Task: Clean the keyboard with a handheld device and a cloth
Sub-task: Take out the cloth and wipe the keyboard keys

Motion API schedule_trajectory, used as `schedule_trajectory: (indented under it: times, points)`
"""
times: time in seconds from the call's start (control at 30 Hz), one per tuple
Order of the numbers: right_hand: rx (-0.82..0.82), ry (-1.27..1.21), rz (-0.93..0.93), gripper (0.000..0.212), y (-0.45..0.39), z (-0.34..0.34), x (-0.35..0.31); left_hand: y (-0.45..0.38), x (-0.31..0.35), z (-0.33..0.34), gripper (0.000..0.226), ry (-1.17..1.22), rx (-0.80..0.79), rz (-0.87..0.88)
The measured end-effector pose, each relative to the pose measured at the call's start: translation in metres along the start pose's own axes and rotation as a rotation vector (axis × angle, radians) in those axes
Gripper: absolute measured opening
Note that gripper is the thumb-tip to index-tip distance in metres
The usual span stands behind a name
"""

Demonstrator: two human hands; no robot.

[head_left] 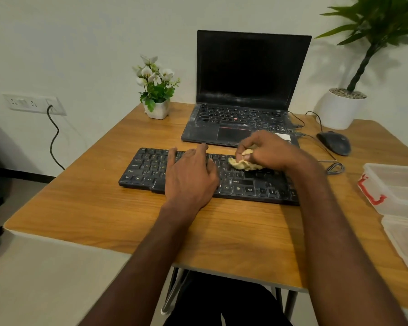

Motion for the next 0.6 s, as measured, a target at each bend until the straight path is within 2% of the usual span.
schedule_trajectory:
  times: [0.13,0.27,0.4,0.5,0.6]
  points:
    - [0.035,-0.044,0.068,0.035,0.007,-0.016,0.016,0.0,-0.002,0.0,0.038,0.015,-0.001,-0.001]
    - [0.041,-0.112,0.018,0.027,0.002,-0.005,0.001,-0.001,-0.002,-0.002,0.04,0.014,0.0,0.002]
    - [0.015,-0.085,0.085,0.036,0.002,-0.007,0.016,-0.001,-0.003,-0.003,0.039,0.022,0.004,0.004]
    - [0.109,-0.111,0.119,0.036,0.002,-0.019,0.027,-0.002,-0.003,-0.002,0.039,0.032,-0.003,0.013]
    - [0.314,-0.101,0.11,0.032,0.0,-0.032,0.032,-0.004,-0.002,0.001,0.04,0.036,-0.028,0.026]
Point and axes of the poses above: each hand's wrist, its own y-axis away from the middle knuckle, its own z-axis out of the palm, x = y × z, the point moved 10 cm from there along -y, towards the middle knuckle, and after that the axes turned 6 degrees about -z, right-handed, at the moved point
